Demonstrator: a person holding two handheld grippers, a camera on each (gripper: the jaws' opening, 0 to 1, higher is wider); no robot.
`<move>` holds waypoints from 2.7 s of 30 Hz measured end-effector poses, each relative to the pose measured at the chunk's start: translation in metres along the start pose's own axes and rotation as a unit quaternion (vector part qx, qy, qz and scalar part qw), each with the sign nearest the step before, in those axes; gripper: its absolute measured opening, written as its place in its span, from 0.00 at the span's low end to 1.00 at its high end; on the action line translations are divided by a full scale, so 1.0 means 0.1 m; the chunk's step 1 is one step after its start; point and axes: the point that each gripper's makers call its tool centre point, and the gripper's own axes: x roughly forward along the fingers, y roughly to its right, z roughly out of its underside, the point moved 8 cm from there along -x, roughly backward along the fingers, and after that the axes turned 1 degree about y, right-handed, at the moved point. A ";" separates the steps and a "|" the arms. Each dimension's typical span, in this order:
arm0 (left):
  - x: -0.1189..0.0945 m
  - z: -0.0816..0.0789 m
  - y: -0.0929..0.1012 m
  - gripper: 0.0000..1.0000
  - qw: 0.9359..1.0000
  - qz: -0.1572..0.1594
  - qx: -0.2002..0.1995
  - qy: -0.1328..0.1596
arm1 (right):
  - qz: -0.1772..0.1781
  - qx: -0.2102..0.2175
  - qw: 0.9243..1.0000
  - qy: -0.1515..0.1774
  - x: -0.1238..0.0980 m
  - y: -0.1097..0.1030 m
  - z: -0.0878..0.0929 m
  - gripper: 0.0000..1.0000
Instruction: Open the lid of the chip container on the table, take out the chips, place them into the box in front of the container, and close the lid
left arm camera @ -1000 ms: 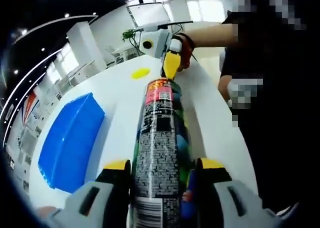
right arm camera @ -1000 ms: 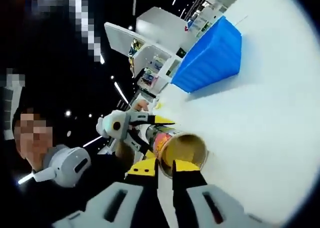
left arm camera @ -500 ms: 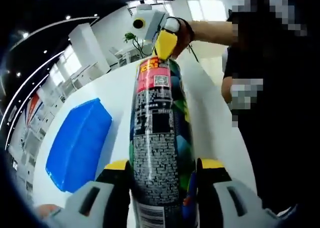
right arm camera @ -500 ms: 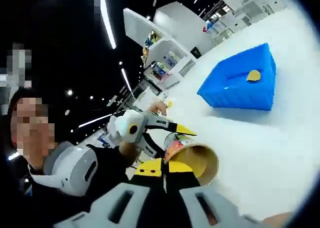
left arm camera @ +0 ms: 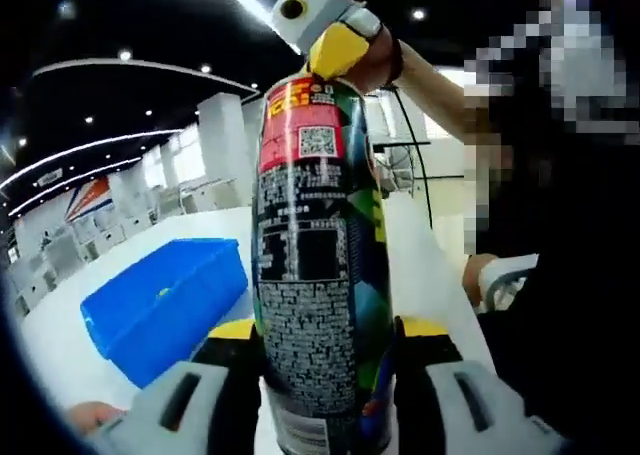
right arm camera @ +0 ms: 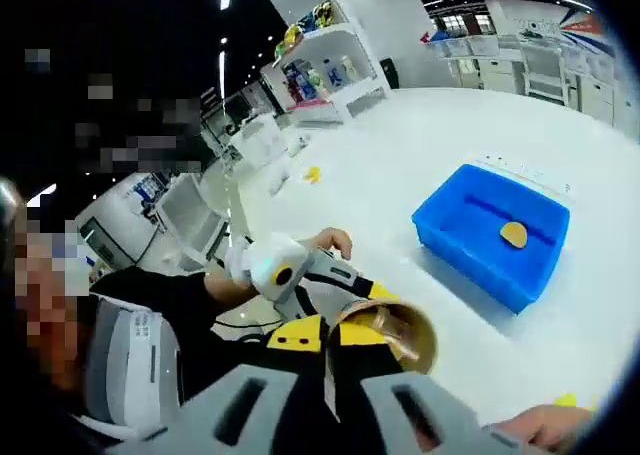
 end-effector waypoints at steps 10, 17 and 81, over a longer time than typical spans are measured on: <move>-0.04 0.10 0.00 0.53 0.996 0.024 -0.058 0.070 | 0.040 -0.040 0.995 -0.082 0.33 -0.22 -0.31 0.03; 0.02 0.15 -0.04 0.53 0.993 0.030 -0.067 0.098 | 0.057 -0.041 0.992 -0.104 0.45 -0.26 -0.37 0.04; 0.13 0.19 0.08 0.52 0.987 0.023 -0.047 0.153 | 0.464 -0.136 0.725 0.490 -1.92 0.98 0.77 0.46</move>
